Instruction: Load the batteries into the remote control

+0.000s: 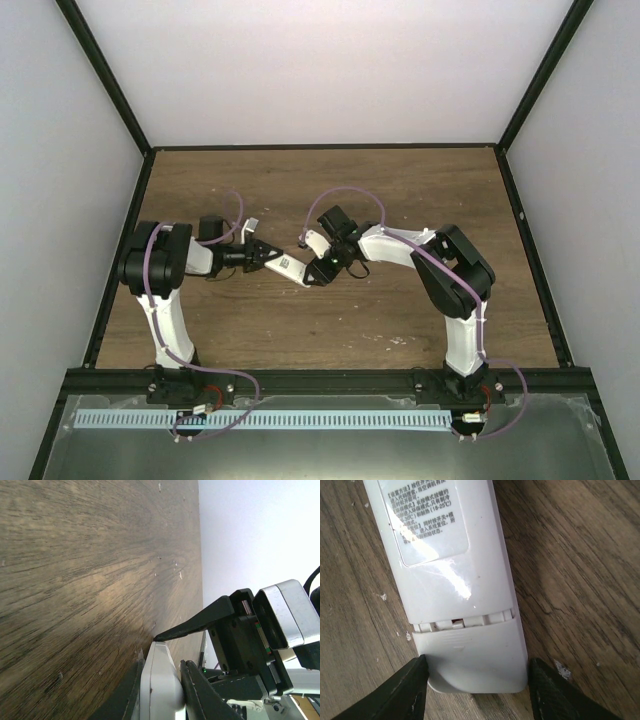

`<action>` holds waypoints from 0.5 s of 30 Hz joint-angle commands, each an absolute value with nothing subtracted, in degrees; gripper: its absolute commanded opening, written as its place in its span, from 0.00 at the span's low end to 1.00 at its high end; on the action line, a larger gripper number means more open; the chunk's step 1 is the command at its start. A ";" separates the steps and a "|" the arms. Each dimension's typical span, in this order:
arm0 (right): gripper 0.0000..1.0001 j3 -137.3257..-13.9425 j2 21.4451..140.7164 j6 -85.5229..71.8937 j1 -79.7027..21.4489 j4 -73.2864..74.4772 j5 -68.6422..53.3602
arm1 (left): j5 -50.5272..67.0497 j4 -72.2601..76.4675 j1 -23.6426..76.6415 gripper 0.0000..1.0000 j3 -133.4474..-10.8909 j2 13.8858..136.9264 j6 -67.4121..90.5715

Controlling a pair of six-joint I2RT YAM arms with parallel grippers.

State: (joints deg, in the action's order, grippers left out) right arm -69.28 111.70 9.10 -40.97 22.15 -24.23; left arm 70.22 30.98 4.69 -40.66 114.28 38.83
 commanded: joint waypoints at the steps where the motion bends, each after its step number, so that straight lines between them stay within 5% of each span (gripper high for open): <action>1: 0.50 -68.39 112.91 8.40 -42.35 24.33 -22.10 | 68.64 32.32 4.92 0.00 -40.08 115.36 37.85; 15: 0.34 -74.49 115.84 7.83 -42.19 26.95 -23.09 | 68.73 32.17 4.92 0.00 -40.18 115.30 37.66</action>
